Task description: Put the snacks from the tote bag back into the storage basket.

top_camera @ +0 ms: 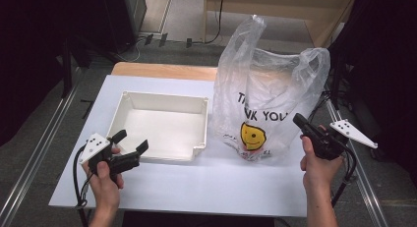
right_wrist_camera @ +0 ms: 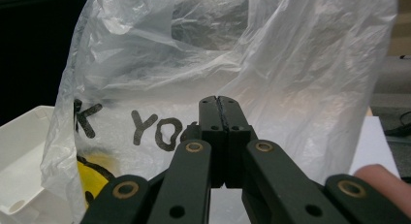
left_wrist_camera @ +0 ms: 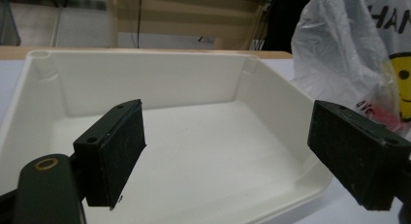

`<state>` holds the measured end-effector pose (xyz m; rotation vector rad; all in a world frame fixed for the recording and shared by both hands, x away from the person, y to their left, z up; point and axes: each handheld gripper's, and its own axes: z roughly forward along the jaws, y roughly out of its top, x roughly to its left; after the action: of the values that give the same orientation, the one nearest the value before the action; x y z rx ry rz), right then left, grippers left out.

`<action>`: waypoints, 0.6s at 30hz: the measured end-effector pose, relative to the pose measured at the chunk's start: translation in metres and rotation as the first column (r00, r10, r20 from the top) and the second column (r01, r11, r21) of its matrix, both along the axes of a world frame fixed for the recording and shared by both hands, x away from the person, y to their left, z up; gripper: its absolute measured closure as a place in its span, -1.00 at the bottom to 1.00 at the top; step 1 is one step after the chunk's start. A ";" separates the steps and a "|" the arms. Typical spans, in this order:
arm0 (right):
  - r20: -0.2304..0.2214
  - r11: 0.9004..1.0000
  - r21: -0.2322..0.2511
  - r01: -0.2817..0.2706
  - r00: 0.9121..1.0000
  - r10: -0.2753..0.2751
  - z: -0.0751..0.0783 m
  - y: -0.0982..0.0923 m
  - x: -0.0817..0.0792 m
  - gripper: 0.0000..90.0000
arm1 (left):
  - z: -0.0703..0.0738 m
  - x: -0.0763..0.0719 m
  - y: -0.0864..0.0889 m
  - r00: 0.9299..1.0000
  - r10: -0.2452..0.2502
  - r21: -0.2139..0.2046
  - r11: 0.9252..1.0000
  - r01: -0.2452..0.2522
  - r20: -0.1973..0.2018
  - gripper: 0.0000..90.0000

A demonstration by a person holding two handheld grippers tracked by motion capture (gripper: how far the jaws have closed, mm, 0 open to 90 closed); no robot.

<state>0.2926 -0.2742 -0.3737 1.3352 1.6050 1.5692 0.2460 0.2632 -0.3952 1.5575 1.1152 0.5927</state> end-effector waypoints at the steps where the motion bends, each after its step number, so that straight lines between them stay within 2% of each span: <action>1: 0.000 1.000 0.003 0.012 1.000 -0.012 0.000 -0.002 0.000 1.00 | 0.003 0.003 -0.007 1.000 -0.017 0.004 1.000 0.017 -0.004 -0.70; 3: -0.003 0.999 0.034 0.031 1.000 -0.031 0.001 -0.008 -0.002 0.89 | 0.007 0.007 -0.018 0.999 -0.038 0.020 0.999 0.038 -0.005 -0.70; 4: 0.000 0.998 0.043 0.041 0.999 -0.041 0.001 -0.010 -0.003 0.69 | 0.009 0.009 -0.024 0.999 -0.048 0.028 0.998 0.048 -0.001 -0.69; 7: -0.021 0.992 0.071 0.104 0.994 -0.103 0.002 -0.016 -0.002 -0.11 | 0.015 0.014 -0.041 0.997 -0.080 0.046 0.996 0.079 0.007 -0.70; 8: -0.034 0.988 0.081 0.130 0.991 -0.128 0.002 -0.018 -0.001 -0.32 | 0.016 0.017 -0.046 0.996 -0.087 0.046 0.995 0.087 0.008 -0.70; 9: -0.039 0.986 0.099 0.135 0.991 -0.132 0.001 -0.020 0.000 -0.42 | 0.018 0.019 -0.050 0.996 -0.092 0.049 0.995 0.092 0.007 -0.70; 11: -0.039 0.983 0.153 0.101 0.995 -0.096 -0.001 -0.024 0.001 -0.42 | 0.020 0.024 -0.059 0.994 -0.107 0.056 0.993 0.106 0.007 -0.70; 12: -0.041 0.983 0.165 0.085 0.996 -0.080 -0.002 -0.025 0.003 -0.43 | 0.020 0.026 -0.064 0.994 -0.113 0.058 0.992 0.113 0.008 -0.70; 16: -0.088 0.985 0.161 0.058 0.995 -0.044 -0.010 -0.025 0.014 -0.42 | 0.023 0.036 -0.082 0.990 -0.144 0.064 0.988 0.143 0.010 -0.70; 18: -0.122 0.983 0.182 0.033 0.993 -0.011 -0.016 -0.024 0.021 -0.34 | 0.025 0.040 -0.091 0.987 -0.159 0.067 0.985 0.158 0.005 -0.70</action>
<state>0.3140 -0.2980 -0.3900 1.5661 1.5393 1.6858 0.2864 0.1725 -0.3698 1.6809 0.9610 0.5343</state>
